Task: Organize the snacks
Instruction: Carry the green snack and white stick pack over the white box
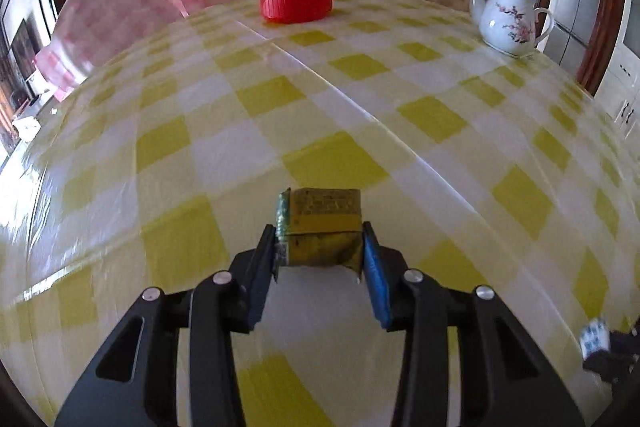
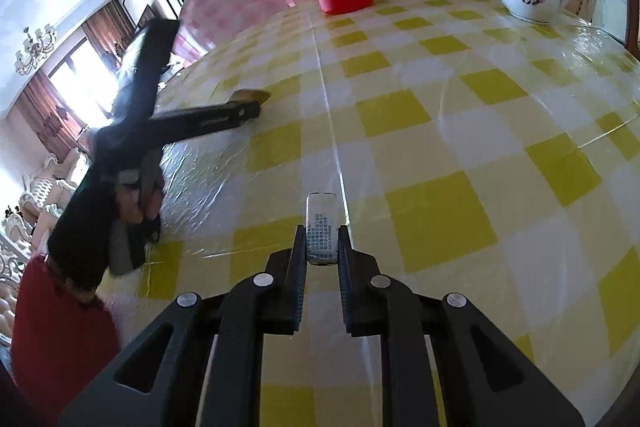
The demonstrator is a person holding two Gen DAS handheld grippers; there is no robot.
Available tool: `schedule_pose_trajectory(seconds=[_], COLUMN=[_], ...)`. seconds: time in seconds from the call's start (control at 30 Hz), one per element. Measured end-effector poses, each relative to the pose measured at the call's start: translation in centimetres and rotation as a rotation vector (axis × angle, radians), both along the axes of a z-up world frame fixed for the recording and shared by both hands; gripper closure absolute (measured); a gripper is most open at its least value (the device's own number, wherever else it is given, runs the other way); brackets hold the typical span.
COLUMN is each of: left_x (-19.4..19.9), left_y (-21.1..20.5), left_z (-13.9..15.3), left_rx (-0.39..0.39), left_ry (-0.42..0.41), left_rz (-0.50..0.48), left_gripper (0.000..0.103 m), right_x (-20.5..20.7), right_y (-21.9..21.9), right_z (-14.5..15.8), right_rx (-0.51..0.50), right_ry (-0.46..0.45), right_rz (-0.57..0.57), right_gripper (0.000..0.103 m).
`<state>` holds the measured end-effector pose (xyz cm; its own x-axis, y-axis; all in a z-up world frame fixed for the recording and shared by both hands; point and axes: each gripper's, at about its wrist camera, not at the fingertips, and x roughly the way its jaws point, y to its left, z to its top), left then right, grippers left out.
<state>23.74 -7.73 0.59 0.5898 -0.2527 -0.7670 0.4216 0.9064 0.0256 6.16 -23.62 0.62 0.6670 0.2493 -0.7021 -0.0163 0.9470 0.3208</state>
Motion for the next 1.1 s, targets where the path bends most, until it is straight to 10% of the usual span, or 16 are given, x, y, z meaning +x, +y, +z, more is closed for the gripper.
schedule_pose_trajectory(seconds=[1.1], left_x=[-22.8], left_y=[3.5], left_z=[2.4], left_rx=[-0.208], left_ry=[-0.090], left_rz=[0.065], left_gripper=[0.060], right_x=[-7.2], right_y=[0.2], right_z=[0.7], right_rx=[0.036], right_ry=[-0.061], right_rz=[-0.071], right_gripper=[0.088])
